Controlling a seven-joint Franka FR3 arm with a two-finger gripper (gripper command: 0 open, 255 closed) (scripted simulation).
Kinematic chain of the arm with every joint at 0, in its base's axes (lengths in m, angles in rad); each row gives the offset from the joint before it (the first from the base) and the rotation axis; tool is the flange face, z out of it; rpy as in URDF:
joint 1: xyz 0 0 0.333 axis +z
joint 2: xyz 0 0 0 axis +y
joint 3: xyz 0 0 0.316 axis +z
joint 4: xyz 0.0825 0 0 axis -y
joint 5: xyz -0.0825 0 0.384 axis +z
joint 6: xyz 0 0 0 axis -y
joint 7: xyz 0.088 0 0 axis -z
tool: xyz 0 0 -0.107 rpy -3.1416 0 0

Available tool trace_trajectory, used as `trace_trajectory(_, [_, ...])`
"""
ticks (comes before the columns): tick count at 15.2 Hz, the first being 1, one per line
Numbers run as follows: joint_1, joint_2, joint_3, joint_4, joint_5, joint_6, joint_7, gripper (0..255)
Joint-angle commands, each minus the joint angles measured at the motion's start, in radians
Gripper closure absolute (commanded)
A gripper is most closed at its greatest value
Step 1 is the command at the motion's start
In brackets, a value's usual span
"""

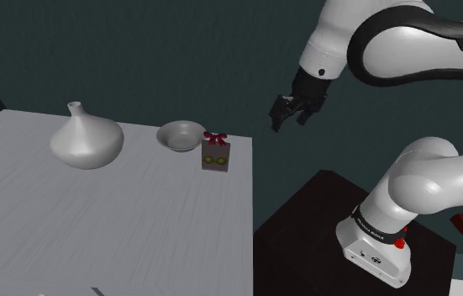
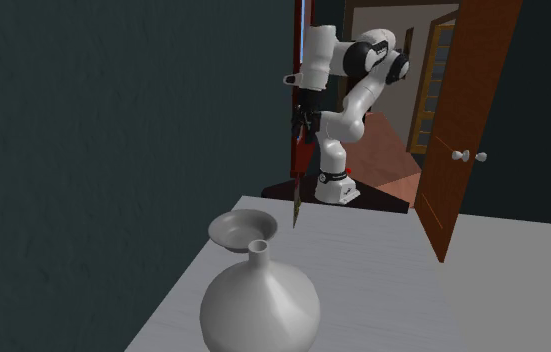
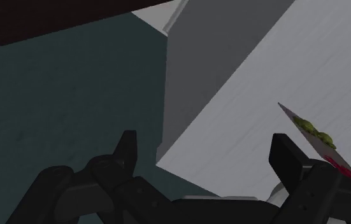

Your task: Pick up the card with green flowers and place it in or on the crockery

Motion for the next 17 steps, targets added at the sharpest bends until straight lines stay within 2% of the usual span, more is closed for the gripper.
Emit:
trace_trajectory(1, [-0.008, 0.014, 0.081, -0.014, 0.033, 0.075, 0.102, 0])
trace_trajectory(4, [-0.037, 0.058, 0.217, -0.013, 0.07, 0.184, 0.253, 0])
trace_trajectory(7, [-0.099, 0.121, 0.364, 0.014, 0.083, 0.289, 0.41, 0])
trace_trajectory(9, [-0.164, 0.167, 0.47, 0.045, 0.077, 0.352, 0.519, 0])
trace_trajectory(12, [-0.299, 0.229, 0.646, 0.112, 0.046, 0.43, 0.685, 0])
trace_trajectory(13, [-0.332, 0.239, 0.684, 0.128, 0.039, 0.443, 0.718, 0])
trace_trajectory(17, [-0.377, 0.274, 0.731, 0.11, 0.034, 0.506, 0.724, 0])
